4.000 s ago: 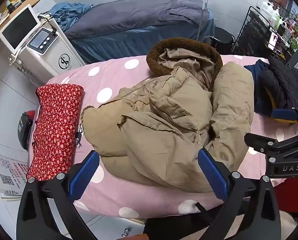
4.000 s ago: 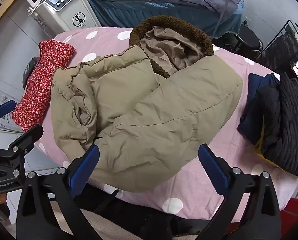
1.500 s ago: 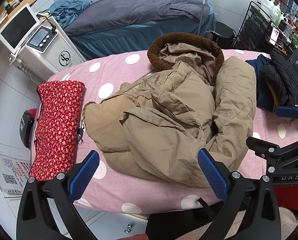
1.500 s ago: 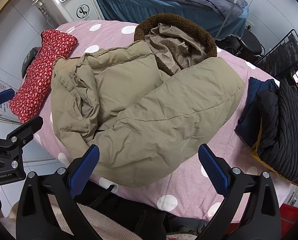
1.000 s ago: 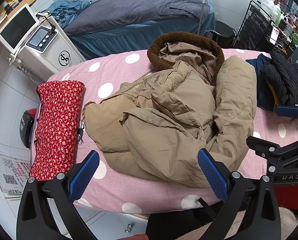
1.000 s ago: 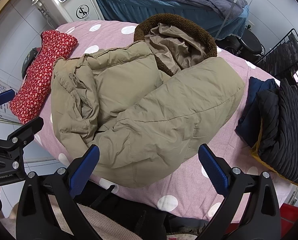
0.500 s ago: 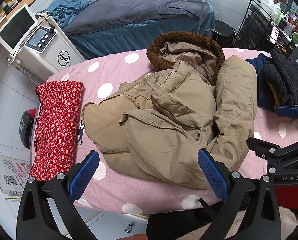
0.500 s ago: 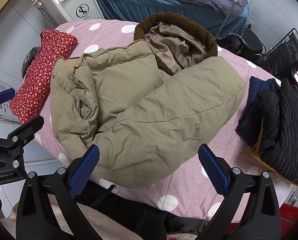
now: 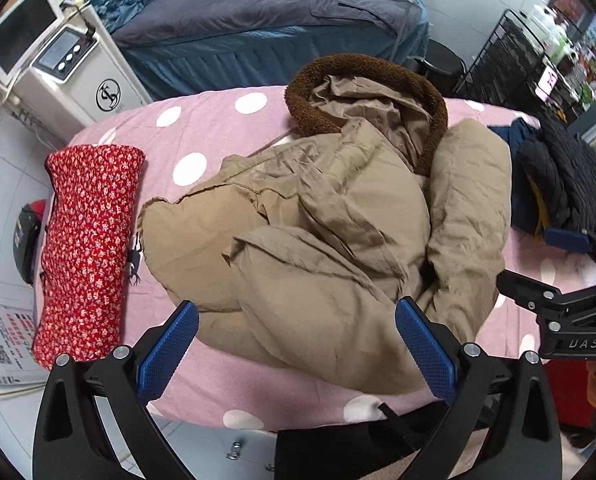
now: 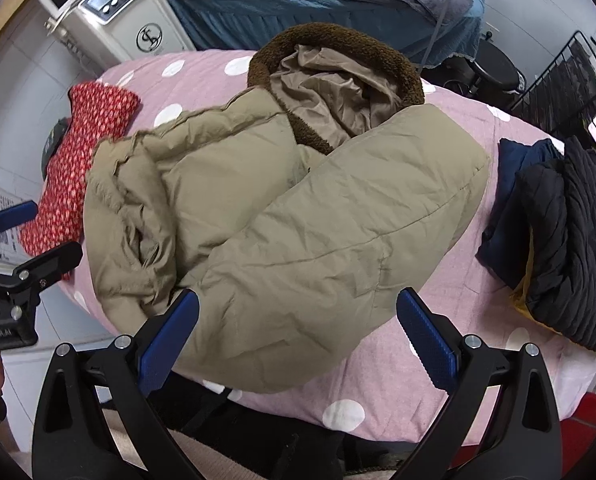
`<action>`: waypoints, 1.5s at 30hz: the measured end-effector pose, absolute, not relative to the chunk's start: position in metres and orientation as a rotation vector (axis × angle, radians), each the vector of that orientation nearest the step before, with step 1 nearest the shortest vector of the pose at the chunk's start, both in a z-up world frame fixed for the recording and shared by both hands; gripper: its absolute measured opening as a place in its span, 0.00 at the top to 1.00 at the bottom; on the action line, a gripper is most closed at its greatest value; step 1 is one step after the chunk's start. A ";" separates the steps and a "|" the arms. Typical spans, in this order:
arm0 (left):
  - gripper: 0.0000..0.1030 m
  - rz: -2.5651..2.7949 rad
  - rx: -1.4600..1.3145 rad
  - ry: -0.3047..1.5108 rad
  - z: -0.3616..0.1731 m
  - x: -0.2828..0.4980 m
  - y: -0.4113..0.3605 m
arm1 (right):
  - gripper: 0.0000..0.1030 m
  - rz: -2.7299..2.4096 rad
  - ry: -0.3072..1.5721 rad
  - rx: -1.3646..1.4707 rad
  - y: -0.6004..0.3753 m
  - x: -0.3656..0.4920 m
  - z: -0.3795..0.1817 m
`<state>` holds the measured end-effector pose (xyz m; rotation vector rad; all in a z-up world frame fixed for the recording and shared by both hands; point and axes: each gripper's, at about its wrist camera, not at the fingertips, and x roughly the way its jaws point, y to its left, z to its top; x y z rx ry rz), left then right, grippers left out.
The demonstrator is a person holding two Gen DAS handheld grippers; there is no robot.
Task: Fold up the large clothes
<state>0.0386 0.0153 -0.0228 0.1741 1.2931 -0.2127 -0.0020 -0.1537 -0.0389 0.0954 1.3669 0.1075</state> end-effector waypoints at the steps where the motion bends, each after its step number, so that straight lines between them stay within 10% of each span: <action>1: 0.06 -0.207 0.166 1.294 -0.023 0.045 0.017 | 0.05 0.104 1.355 0.119 -0.159 0.002 -0.039; 13: 0.08 -0.208 0.080 1.283 -0.049 0.211 0.033 | 0.05 0.001 1.253 0.205 -0.214 0.117 -0.056; 22: 0.09 -0.312 0.100 1.481 -0.165 0.331 -0.036 | 0.06 -0.168 1.424 0.261 -0.265 0.240 -0.156; 32: 0.57 -0.439 0.195 1.743 -0.285 0.349 -0.105 | 0.82 -0.140 1.598 0.250 -0.269 0.264 -0.246; 36: 0.83 -0.486 0.191 1.633 -0.257 0.334 -0.102 | 0.88 -0.122 1.454 0.148 -0.264 0.243 -0.212; 45: 0.85 -0.722 0.151 1.245 -0.091 0.244 -0.100 | 0.99 0.091 0.937 0.373 -0.279 0.126 -0.057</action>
